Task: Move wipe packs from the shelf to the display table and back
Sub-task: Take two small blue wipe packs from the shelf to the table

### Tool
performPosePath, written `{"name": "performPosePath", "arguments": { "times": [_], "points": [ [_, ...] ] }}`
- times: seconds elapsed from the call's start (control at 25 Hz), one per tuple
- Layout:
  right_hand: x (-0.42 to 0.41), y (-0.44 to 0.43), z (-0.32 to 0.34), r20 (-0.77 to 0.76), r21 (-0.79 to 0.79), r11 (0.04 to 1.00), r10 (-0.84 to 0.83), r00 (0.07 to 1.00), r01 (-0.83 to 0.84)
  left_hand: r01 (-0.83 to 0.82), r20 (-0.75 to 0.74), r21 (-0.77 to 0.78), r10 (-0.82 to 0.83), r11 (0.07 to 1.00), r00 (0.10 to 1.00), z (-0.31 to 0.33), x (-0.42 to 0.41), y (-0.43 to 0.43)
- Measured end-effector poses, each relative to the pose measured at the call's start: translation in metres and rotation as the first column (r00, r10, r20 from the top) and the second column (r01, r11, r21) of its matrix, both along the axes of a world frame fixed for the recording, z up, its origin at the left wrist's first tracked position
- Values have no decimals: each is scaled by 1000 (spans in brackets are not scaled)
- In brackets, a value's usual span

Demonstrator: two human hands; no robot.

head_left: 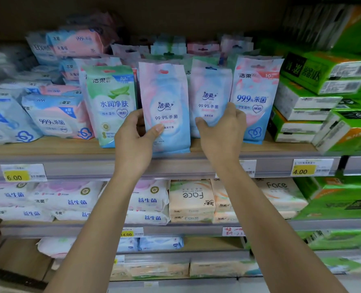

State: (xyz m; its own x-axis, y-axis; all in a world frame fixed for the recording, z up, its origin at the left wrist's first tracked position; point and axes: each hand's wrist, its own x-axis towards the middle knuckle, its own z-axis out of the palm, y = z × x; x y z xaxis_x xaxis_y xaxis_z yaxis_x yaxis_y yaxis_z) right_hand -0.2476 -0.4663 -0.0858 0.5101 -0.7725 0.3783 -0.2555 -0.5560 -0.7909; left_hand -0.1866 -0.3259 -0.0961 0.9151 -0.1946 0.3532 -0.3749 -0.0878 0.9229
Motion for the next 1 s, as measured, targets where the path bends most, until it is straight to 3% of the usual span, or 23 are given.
{"name": "performPosePath", "arguments": {
  "times": [0.2,0.6,0.84,1.0],
  "points": [
    [10,-13,-3,-13,85,996,-24,1000,25,70,-51,-85,-75,994,996,3,0,4],
    [-7,-4,-7,298,206,957,138,945,-205,115,-17,-224,-122,968,992,13,2,19],
    [-24,-11,11,550,297,810,287,784,-505,118,17,-263,-117,958,993,33,-10,55],
    [-44,-1,5,589,317,619,466,660,-719,51,-64,-265,-70,963,995,11,-53,101]
  ]
}}
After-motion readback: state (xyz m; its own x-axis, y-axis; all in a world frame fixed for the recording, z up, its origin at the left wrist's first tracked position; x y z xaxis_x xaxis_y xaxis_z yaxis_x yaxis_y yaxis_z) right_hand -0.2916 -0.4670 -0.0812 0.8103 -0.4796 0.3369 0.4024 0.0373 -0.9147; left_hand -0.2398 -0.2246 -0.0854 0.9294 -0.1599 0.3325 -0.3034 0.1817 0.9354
